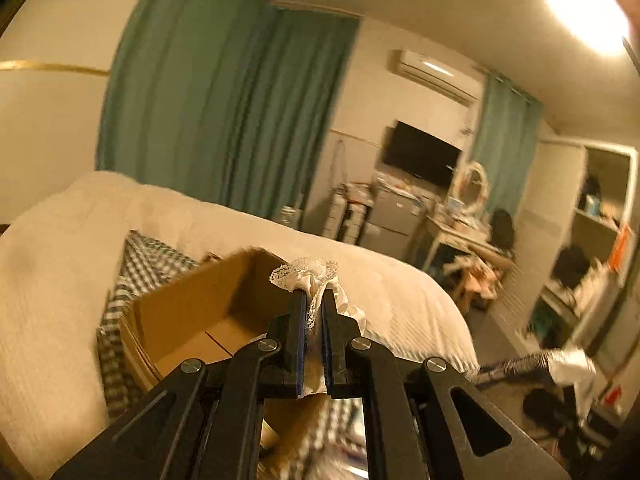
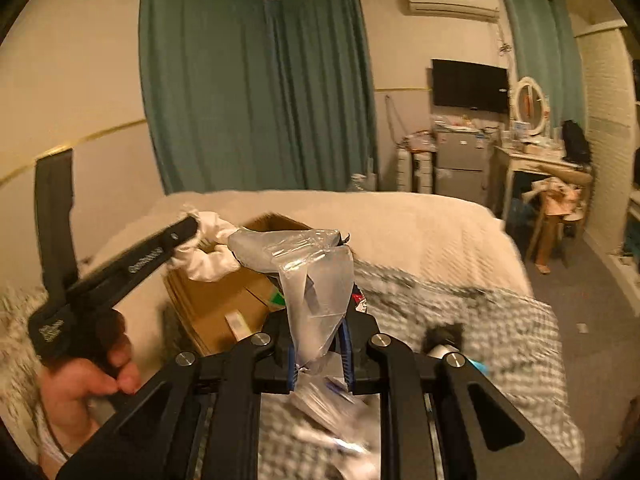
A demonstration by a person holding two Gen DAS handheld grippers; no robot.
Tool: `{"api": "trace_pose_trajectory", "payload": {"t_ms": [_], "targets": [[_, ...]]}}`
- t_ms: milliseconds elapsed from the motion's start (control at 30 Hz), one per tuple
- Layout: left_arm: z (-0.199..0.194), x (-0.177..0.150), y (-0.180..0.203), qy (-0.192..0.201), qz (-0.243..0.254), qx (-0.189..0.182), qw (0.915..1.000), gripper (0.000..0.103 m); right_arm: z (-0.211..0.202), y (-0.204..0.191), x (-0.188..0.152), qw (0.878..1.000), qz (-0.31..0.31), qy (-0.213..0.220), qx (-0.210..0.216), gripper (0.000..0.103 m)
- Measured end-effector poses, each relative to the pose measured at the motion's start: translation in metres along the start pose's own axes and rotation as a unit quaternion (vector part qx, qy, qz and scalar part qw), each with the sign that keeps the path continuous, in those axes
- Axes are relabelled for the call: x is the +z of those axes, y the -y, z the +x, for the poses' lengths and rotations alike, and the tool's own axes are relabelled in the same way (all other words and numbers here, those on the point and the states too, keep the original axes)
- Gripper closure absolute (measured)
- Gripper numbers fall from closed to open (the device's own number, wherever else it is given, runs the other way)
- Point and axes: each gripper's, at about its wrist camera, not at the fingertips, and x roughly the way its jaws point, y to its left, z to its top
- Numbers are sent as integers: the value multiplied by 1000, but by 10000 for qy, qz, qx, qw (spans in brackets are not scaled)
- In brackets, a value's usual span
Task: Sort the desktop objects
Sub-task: 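Carry the bag and lace cloth into the cardboard box and release both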
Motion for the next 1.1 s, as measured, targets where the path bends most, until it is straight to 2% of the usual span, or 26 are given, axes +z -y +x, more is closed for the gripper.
{"api": "trace_pose_trajectory", "payload": {"t_ms": [67, 167, 300, 400, 433, 467, 500, 533, 567, 600, 700, 767, 900, 1000, 1067, 1100], "targets": [[13, 6, -15, 45, -162, 224, 9996, 96, 26, -10, 9, 9997, 84, -50, 208, 88], [32, -9, -38, 12, -140, 477, 9988, 96, 67, -22, 16, 9982, 196, -228, 517, 88], [67, -34, -64, -499, -247, 626, 9965, 96, 123, -34, 18, 9957, 268, -467, 759, 88], [76, -41, -71, -530, -250, 721, 9957, 96, 153, -33, 16, 9947, 414, -552, 765, 86], [78, -42, -71, -517, -229, 855, 9947, 93, 159, -31, 15, 9947, 486, -538, 727, 75], [78, -43, -71, -497, -210, 993, 9936, 85, 162, -28, 15, 9948, 546, -509, 688, 60], [79, -45, -72, -486, -175, 1140, 9921, 78, 161, -24, 14, 9949, 610, -446, 673, 54], [81, -45, -72, -505, -165, 1184, 9915, 59, 160, -19, 15, 9950, 644, -397, 650, 49], [81, -46, -72, -515, -190, 1196, 9913, 41, 158, -16, 15, 9953, 670, -354, 604, 48], [80, -47, -72, -509, -237, 1201, 9912, 36, 154, -12, 16, 9956, 691, -329, 535, 48], [71, -46, -71, -456, -324, 1246, 9906, 29, 131, 4, 17, 9960, 804, -262, 302, 48], [63, -46, -65, -443, -289, 1223, 9911, 21, 111, 19, 15, 9955, 909, -245, 117, 45], [53, -45, -48, -560, -261, 860, 9944, 20, 69, 40, 12, 9943, 1007, -237, -276, 45], [31, -49, -23, -467, 12, 580, 9972, 20, 27, 58, 1, 9930, 1019, -115, -579, 45], [16, -57, -7, -416, 261, 410, 9980, 15, 5, 72, -10, 9917, 1067, -113, -713, 45], [11, -63, 0, -405, 382, 311, 9980, 9, -4, 78, -16, 9909, 1081, -136, -794, 45]]}}
